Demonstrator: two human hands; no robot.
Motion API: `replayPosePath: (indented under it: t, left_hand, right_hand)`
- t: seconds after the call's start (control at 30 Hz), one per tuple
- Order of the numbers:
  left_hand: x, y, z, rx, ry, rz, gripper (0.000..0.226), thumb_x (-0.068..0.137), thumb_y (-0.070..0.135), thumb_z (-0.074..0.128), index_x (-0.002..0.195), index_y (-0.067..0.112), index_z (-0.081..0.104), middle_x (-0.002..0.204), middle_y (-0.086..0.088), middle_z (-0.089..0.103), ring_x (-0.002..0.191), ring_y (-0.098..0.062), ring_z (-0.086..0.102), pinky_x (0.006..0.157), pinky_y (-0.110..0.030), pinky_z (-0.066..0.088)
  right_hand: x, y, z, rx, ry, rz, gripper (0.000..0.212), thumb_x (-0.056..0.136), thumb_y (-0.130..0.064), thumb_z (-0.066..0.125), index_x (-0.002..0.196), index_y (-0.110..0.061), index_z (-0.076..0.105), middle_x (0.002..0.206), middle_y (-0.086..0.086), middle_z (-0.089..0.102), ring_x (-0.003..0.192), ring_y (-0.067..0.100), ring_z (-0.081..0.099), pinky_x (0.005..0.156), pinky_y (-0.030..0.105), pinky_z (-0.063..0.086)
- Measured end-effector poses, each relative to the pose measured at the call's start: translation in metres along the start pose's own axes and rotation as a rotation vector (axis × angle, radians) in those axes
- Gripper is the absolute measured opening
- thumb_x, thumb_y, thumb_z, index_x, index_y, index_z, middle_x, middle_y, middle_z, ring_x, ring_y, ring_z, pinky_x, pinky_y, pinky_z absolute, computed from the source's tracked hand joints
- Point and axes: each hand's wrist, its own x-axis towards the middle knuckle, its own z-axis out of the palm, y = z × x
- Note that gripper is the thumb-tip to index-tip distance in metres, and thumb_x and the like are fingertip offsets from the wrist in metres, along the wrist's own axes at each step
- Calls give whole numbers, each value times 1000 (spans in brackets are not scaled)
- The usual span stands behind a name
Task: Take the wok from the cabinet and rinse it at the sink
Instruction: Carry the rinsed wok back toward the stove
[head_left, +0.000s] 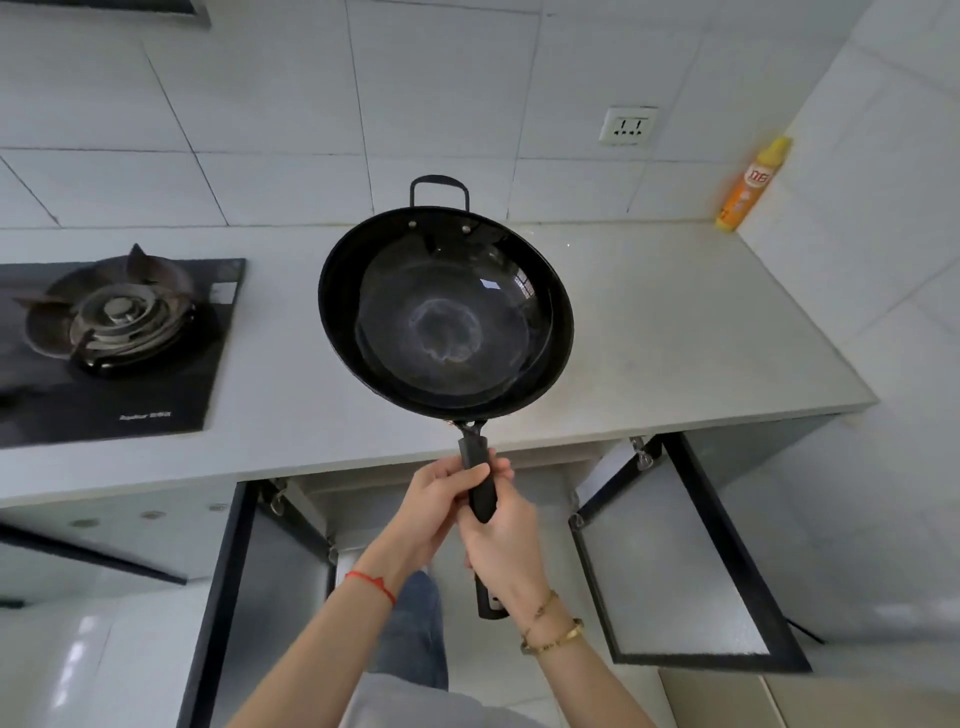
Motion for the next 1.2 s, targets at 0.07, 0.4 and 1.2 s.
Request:
replayPosePath:
  t: [0.07,0.4,1.2]
  left_hand:
    - [28,19,-11,17,11,-6,29,94,2,56,121,-7,62,118,-22,70,111,-26,68,85,-24,56]
    - [144,90,-65,1,24,-101,22,94,4,55,111,-1,69,112,-17,71,120,-30,61,109,-38,43]
    - [239,104,-76,-96,78,-227,37,95,9,55,131,1,53,110,-12,67,113,-25,64,102,-36,47]
  right_hand:
    - [34,-9,11,6,-18,-2,15,91,-17,60,106,-18,61,73,0,67,52,9,61,47,18,47]
    - [168,-43,65,-36,-2,11,28,93,-18,60,121,-17,59,87,-3,70,78,12,70,69,20,58]
    - [268,-25,72,-72,-97,81,19,94,-22,61,112,-13,59,71,-4,67,56,12,66,51,25,56]
